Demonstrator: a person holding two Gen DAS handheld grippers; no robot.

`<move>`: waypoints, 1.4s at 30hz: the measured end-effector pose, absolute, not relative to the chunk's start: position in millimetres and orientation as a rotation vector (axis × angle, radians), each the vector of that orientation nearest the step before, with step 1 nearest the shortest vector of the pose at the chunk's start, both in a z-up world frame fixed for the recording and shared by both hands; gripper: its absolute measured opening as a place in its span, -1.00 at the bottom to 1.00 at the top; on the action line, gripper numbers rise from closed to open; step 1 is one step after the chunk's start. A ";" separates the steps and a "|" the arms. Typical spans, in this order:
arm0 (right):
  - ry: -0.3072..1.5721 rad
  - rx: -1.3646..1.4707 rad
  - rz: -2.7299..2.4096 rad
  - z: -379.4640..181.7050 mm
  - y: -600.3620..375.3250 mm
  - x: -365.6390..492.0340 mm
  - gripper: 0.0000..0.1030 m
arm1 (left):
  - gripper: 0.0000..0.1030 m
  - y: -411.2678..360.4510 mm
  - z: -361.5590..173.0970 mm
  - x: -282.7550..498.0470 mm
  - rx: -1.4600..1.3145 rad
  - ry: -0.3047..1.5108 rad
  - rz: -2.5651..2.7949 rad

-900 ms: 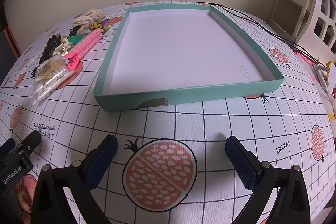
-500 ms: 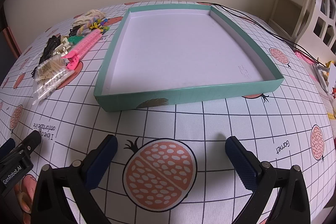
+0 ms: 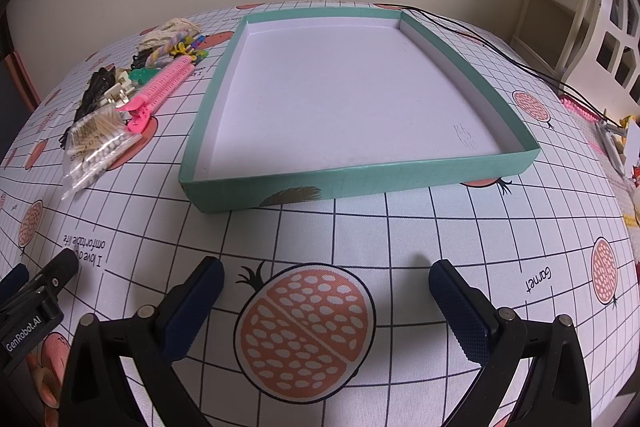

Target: Organize objects

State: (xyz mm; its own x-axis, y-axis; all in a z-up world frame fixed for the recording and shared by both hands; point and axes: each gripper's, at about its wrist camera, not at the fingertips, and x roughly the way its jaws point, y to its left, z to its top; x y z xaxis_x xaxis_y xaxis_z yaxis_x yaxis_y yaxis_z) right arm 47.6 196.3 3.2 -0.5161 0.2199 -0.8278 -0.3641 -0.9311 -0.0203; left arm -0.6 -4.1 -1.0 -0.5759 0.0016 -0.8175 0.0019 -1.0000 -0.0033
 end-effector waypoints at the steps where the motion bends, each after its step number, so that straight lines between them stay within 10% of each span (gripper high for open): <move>1: 0.222 -1.315 2.466 3.2 196.3 47.5 0.99 | 1.00 -4.1 -1.0 -0.6 1.446 0.006 -2.788; 42: 0.216 -1.371 2.466 3.0 205.7 41.4 1.00 | 1.00 -2.0 -1.4 1.6 1.477 0.004 -2.774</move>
